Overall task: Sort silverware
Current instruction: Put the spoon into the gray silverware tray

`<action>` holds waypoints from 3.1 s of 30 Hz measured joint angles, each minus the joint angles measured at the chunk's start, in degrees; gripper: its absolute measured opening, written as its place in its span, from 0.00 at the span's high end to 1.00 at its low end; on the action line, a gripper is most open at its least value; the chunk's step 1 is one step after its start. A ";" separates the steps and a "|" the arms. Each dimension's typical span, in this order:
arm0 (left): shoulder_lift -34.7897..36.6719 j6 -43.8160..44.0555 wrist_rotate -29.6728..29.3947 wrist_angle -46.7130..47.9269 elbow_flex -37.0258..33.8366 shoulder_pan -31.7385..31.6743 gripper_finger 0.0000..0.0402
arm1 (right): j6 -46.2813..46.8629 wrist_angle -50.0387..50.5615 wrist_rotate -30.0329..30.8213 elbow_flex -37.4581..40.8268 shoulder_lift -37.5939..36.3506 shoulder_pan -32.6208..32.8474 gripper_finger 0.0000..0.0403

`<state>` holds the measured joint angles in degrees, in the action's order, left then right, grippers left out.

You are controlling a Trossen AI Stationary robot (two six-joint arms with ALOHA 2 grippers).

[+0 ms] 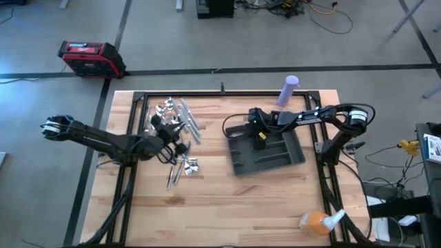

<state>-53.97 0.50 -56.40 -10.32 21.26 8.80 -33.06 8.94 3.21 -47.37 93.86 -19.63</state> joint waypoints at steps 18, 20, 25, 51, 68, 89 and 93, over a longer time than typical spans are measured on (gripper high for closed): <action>-5.56 0.01 -0.05 -4.27 0.22 -4.27 0.94 | 4.68 6.83 2.39 -4.21 0.33 0.25 0.74; -5.69 -0.06 -0.02 -4.24 0.22 -5.70 0.94 | 3.93 12.18 2.72 -7.44 0.33 0.25 0.69; -5.73 -0.45 3.98 -4.18 -0.33 -9.80 0.94 | 6.74 20.57 2.54 -17.41 -0.22 0.25 0.62; -9.44 35.18 31.82 14.17 -0.17 -31.62 0.94 | 17.32 -16.39 -13.74 -15.86 11.92 5.47 0.58; -28.63 33.29 34.58 13.66 5.48 -31.66 0.94 | 12.90 -13.46 -13.71 -19.39 11.15 5.49 0.58; -7.86 19.94 21.78 3.21 4.17 -28.28 0.94 | -8.02 4.29 -14.12 -34.07 21.31 6.24 0.60; -3.13 21.22 22.93 1.86 0.83 -28.09 0.94 | -13.12 12.23 -13.00 -39.66 26.06 5.56 0.62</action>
<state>-57.10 21.72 -33.47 -8.46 22.08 -19.29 -46.18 21.17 -9.79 -87.03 119.92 -14.07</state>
